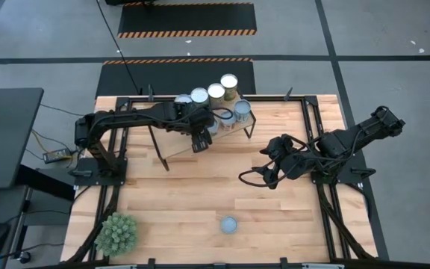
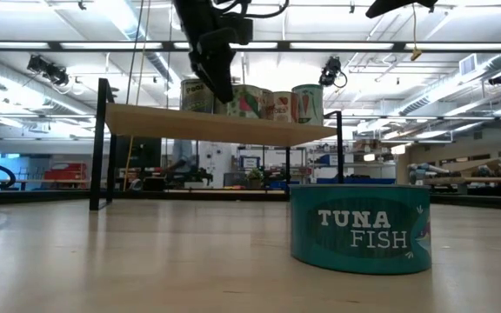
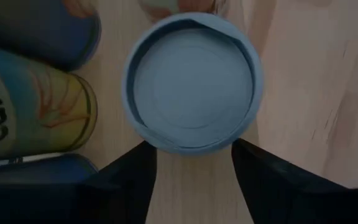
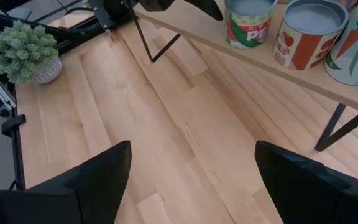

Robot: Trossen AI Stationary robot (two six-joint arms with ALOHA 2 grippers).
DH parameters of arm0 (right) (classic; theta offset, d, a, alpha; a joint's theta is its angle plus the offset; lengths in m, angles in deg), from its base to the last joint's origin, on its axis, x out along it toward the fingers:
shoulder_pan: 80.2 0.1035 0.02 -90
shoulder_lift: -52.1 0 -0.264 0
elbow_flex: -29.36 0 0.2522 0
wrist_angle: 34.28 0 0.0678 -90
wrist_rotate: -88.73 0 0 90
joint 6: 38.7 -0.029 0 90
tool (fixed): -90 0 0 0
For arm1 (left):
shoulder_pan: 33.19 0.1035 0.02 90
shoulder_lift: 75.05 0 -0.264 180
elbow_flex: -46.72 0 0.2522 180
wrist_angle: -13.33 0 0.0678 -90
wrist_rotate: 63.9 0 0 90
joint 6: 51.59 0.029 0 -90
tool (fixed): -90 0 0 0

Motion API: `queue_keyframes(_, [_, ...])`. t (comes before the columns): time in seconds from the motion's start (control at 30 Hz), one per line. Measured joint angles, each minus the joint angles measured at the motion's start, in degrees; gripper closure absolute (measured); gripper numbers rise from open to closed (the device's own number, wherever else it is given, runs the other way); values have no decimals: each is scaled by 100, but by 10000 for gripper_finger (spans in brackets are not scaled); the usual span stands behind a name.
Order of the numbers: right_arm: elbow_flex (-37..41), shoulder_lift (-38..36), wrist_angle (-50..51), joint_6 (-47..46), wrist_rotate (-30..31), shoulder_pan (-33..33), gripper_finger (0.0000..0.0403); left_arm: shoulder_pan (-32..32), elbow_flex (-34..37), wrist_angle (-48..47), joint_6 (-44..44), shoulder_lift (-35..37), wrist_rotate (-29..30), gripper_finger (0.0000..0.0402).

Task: Pick and place cans onto a shelf
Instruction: Put the small canned peas on the shelf

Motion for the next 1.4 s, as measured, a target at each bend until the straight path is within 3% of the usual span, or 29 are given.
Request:
queue_keyframes(0.43, [0,0,-202,-13,0,0,54,0,0,374,-197,1,50,209])
queue_keyframes(0.77, [0,0,-206,-7,0,0,54,-38,-9,-404,-325,164,28,210])
queue_keyframes(0.97, [0,3,-140,20,16,-12,54,-266,-9,-323,-455,272,-919,210])
queue_keyframes(1.07, [-4,75,-154,58,43,-68,54,-465,-9,-73,-416,280,-1003,210])
queue_keyframes(1.2, [0,191,-167,86,36,-142,54,-707,-9,646,-167,175,-960,210])
queue_keyframes(1.4, [0,238,-412,85,0,-146,54,-972,-9,1316,131,-32,-61,210])
